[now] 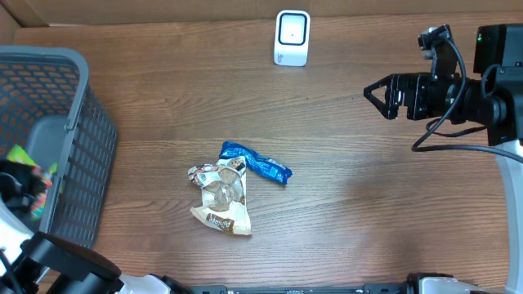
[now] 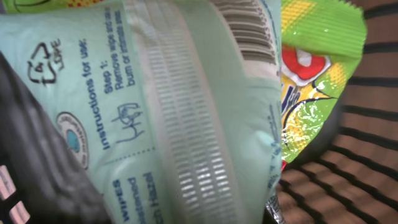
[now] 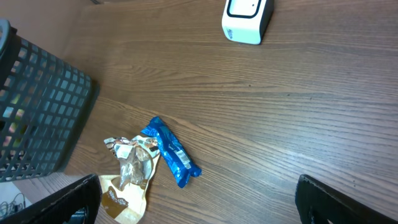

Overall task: Scan the item barcode
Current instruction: 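Carry the Haribo packets out and drop them on the table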

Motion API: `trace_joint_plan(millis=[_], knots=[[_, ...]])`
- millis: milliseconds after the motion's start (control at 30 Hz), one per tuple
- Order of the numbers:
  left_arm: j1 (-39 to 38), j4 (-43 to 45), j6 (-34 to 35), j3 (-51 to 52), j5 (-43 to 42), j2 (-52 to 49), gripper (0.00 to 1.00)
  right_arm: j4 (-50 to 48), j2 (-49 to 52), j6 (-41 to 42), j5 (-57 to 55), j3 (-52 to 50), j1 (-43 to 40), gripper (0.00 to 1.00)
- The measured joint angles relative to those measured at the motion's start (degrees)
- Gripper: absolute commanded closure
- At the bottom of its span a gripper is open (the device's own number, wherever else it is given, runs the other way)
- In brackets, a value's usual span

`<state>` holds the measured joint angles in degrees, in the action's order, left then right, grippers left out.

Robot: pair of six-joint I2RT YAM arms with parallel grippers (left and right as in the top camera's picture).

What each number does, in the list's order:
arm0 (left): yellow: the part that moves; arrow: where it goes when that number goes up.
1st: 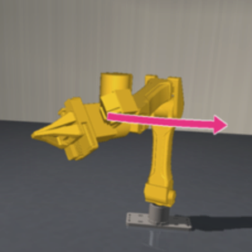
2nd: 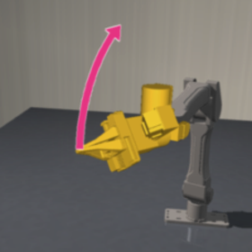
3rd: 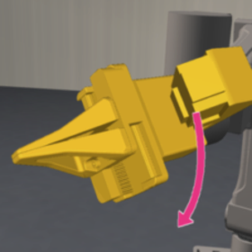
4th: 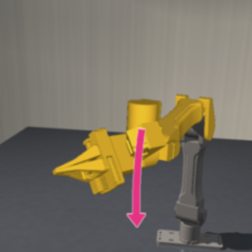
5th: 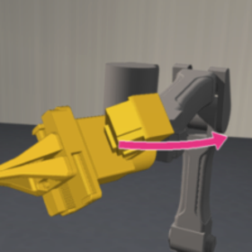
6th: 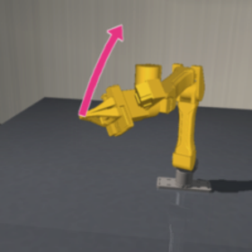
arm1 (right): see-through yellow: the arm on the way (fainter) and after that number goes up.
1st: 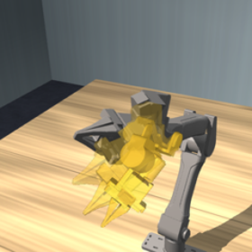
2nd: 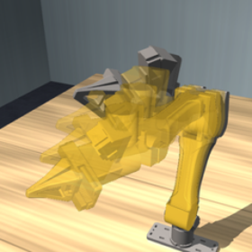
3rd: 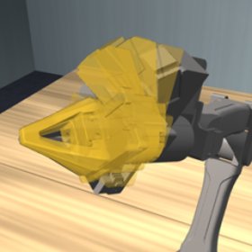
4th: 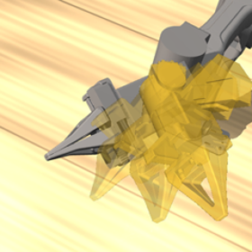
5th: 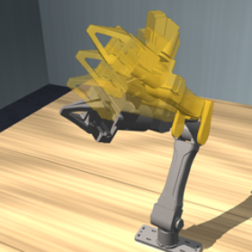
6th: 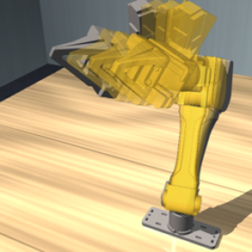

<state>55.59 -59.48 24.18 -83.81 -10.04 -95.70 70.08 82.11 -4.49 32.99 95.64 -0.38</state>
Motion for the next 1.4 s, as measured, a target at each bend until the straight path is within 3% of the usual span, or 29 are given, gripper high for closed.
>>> trace_joint_plan(millis=[300, 467, 633, 767, 900, 1267, 1333, 1400], knots=[[-4.8, -19.6, -6.6, -30.9, -3.1, -0.1, 0.96, -0.3, 0.0, 0.0, 0.0, 0.0, 0.0, 0.0], [-16.8, -27.6, -11.4, -42.5, -3.9, 0.6, 0.96, -0.4, 0.0, 0.0, 0.0, 0.0, 0.0, 0.0], [-34.0, -33.2, -14.5, -44.1, -4.6, 1.2, 0.96, -0.4, 0.0, 0.0, 0.0, 0.0, 0.0, 0.0], [-47.5, -34.1, -15.6, -40.1, -5.0, 1.1, 0.96, -0.4, 0.0, 0.0, 0.0, 0.0, 0.0, 0.0], [-58.6, -30.1, -14.7, -29.9, -5.3, 0.8, 0.95, -0.4, 0.0, 0.0, 0.0, 0.0, 0.0, 0.0], [-78.2, -5.8, -3.4, 3.6, 0.2, -0.9, 0.95, 0.0, 0.0, 0.0, 0.0, 0.0, 0.0, 0.0], [-79.8, -2.7, -2.4, 7.4, 1.3, -0.9, 0.86, 0.0, 0.0, 0.0, 0.0, 0.0, 0.0, 0.0], [-80.8, -0.4, -1.6, 10.0, 2.2, -0.9, 0.68, 0.0, 0.0, 0.0, 0.0, 0.0, 0.0, 0.0]])
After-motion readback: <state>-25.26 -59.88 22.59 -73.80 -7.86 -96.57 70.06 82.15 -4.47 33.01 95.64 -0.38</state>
